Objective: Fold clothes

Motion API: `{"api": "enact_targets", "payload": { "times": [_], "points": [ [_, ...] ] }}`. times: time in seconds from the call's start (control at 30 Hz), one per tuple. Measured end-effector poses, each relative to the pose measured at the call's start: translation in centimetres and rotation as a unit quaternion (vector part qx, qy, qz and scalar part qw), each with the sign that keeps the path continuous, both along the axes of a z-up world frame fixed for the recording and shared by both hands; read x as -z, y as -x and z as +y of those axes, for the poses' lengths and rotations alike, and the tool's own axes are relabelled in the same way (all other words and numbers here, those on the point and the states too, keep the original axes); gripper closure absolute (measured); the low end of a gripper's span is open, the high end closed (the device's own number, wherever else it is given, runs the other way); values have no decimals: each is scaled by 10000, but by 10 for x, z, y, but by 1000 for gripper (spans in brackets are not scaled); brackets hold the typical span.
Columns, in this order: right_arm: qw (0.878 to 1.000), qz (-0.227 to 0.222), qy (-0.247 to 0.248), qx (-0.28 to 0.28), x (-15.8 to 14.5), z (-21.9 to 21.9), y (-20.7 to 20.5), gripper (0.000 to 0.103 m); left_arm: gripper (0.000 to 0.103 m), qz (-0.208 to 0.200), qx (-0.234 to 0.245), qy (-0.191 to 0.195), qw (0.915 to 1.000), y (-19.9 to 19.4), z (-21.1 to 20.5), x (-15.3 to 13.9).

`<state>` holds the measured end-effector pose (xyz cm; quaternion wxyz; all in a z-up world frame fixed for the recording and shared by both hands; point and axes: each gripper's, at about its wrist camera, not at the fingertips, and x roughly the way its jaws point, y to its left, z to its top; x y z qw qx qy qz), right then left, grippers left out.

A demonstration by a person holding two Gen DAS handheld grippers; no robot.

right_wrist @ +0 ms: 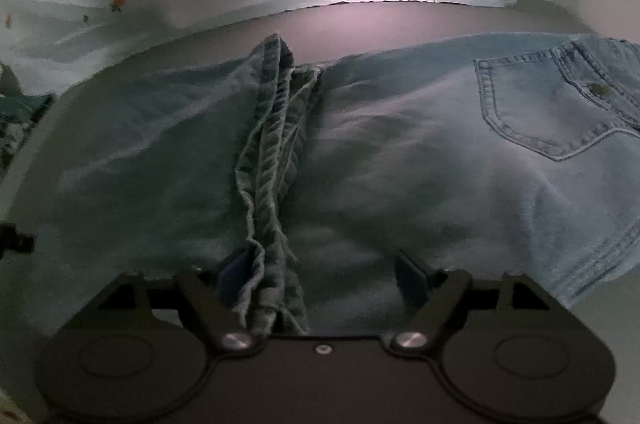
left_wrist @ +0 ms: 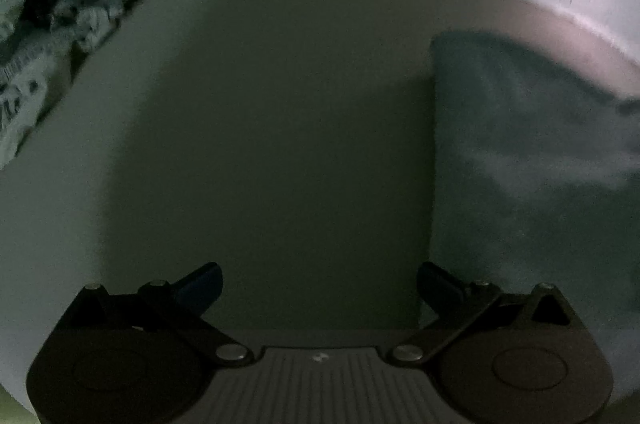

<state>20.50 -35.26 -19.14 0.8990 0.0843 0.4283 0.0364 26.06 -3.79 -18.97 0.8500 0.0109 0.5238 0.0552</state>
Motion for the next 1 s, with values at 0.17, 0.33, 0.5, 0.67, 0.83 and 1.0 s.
{"api": "enact_targets", "payload": {
  "times": [0.17,0.33,0.5,0.67,0.83,1.0],
  "points": [
    [9968,-415,179,653,-28,-48,22,21,1,-423,288,15,9987,-18,-48,-20],
    [9713,-550,-767,2183,-22,-148,43,18,1,-268,925,567,9937,-27,-103,-15],
    [9276,-648,-1574,3326,-1,-229,53,18,0,460,1454,238,9880,-36,-165,21],
    [8877,-754,-2096,4030,19,-281,42,18,0,1032,1465,31,9838,-44,-178,47],
    [8655,-879,-2288,4369,31,-311,19,21,0,1390,1405,220,9800,-56,-175,51],
    [8399,-1014,-2902,4472,43,-324,9,11,0,1532,1358,219,9786,-58,-177,54]
  ]
}}
